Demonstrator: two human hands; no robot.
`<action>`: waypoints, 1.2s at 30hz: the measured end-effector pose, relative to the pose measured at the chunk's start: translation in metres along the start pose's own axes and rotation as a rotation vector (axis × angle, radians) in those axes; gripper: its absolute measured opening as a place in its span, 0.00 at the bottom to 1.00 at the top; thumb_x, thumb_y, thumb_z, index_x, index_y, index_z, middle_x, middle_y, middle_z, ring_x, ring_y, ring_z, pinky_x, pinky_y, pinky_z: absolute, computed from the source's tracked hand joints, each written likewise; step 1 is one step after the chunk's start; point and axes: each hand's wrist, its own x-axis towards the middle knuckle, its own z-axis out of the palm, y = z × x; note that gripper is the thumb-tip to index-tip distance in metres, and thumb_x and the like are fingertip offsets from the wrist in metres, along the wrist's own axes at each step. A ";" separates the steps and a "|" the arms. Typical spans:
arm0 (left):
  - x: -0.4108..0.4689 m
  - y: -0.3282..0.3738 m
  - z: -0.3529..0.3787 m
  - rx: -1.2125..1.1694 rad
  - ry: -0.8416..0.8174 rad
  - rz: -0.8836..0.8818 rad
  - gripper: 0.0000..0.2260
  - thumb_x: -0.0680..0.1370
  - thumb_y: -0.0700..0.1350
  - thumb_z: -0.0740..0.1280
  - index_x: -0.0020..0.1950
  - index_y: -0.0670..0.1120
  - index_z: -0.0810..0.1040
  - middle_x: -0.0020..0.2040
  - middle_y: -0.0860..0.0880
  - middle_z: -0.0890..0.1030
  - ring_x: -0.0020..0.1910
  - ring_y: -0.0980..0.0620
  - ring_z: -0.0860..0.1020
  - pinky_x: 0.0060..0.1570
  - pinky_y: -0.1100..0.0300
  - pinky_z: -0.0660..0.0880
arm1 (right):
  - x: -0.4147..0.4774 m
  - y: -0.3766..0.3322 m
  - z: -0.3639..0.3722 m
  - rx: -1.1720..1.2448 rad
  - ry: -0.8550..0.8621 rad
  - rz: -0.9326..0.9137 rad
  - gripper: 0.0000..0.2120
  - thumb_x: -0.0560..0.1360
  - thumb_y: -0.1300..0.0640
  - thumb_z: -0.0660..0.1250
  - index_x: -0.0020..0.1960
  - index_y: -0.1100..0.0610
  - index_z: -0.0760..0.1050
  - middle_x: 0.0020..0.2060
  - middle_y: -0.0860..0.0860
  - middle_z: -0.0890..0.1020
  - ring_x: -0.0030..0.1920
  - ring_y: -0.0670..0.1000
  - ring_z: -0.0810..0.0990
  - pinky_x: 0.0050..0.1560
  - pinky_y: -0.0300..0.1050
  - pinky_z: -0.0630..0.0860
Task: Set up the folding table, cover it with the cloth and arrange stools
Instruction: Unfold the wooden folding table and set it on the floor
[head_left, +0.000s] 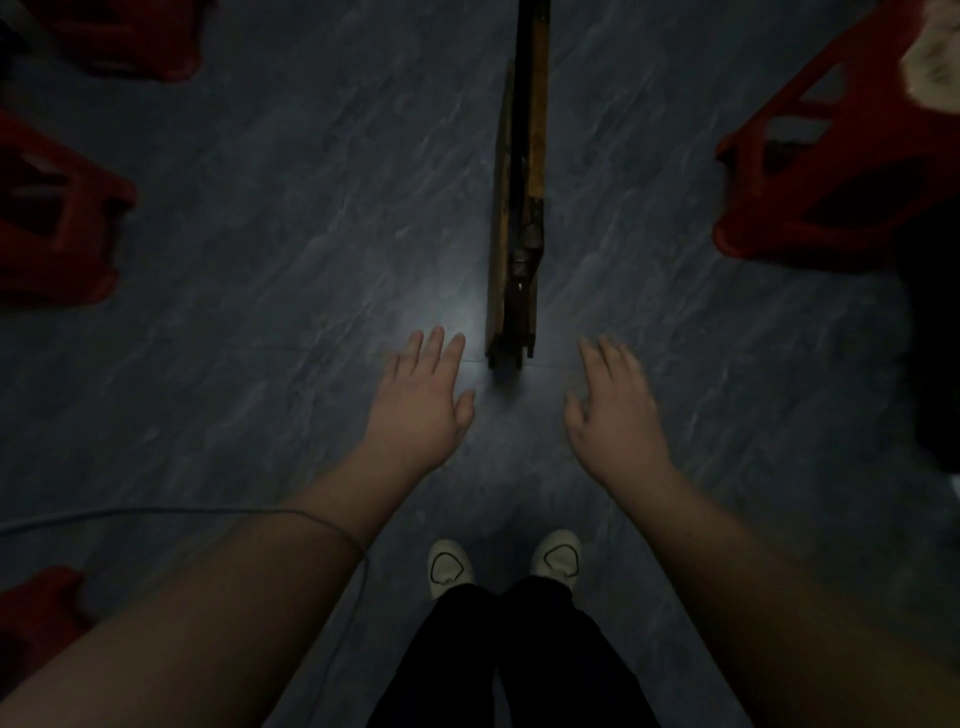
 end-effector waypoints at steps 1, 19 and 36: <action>0.001 0.001 0.005 -0.013 0.000 -0.004 0.30 0.82 0.56 0.56 0.81 0.47 0.53 0.81 0.43 0.54 0.80 0.42 0.51 0.77 0.43 0.54 | 0.001 0.004 0.005 0.015 0.006 0.002 0.30 0.80 0.49 0.56 0.80 0.55 0.56 0.78 0.57 0.61 0.78 0.58 0.57 0.77 0.59 0.59; 0.176 -0.040 0.238 -0.268 0.169 -0.014 0.34 0.80 0.55 0.62 0.81 0.46 0.53 0.80 0.44 0.57 0.79 0.46 0.55 0.78 0.49 0.54 | 0.148 0.131 0.232 0.170 0.035 -0.078 0.39 0.78 0.48 0.66 0.81 0.54 0.50 0.80 0.54 0.55 0.79 0.55 0.52 0.79 0.54 0.53; 0.240 -0.051 0.275 -0.634 0.293 0.153 0.38 0.74 0.47 0.66 0.81 0.50 0.51 0.70 0.50 0.70 0.65 0.57 0.72 0.63 0.59 0.73 | 0.232 0.120 0.277 0.640 0.145 -0.221 0.38 0.75 0.44 0.64 0.80 0.46 0.51 0.71 0.50 0.70 0.68 0.50 0.74 0.63 0.57 0.78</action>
